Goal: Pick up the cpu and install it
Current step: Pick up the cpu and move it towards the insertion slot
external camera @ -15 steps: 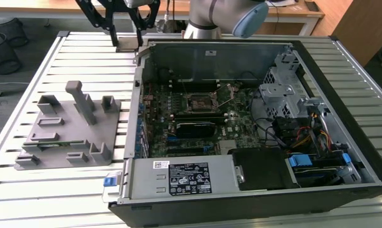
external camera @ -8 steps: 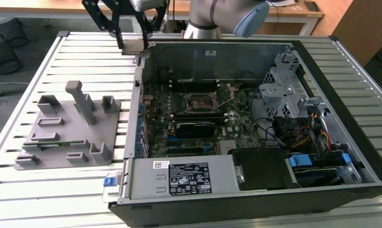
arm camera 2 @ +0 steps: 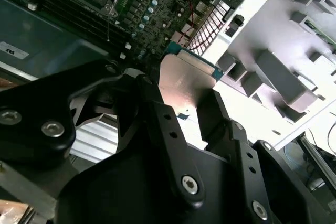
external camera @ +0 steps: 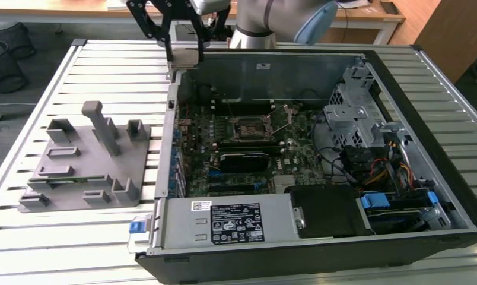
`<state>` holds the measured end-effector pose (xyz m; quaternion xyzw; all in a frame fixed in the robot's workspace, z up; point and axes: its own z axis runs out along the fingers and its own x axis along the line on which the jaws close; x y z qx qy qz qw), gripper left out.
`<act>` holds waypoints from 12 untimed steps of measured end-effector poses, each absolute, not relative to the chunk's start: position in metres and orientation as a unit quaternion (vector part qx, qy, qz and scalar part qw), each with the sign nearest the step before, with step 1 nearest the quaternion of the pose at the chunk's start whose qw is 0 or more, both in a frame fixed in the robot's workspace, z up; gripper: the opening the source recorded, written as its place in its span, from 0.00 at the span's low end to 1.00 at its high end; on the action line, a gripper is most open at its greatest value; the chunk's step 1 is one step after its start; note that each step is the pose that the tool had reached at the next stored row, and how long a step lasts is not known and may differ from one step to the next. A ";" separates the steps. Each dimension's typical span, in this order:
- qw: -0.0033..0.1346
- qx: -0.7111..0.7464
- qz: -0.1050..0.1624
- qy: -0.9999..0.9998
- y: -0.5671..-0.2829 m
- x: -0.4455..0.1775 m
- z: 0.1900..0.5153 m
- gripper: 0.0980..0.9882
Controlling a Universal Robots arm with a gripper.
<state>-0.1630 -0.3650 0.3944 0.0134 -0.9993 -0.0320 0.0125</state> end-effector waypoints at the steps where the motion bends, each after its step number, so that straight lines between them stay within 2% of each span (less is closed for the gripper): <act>1: 0.013 0.013 -0.032 -0.999 -0.365 -0.159 0.394 0.48; 12: 0.012 0.013 -0.032 -0.999 -0.365 -0.124 0.394 0.48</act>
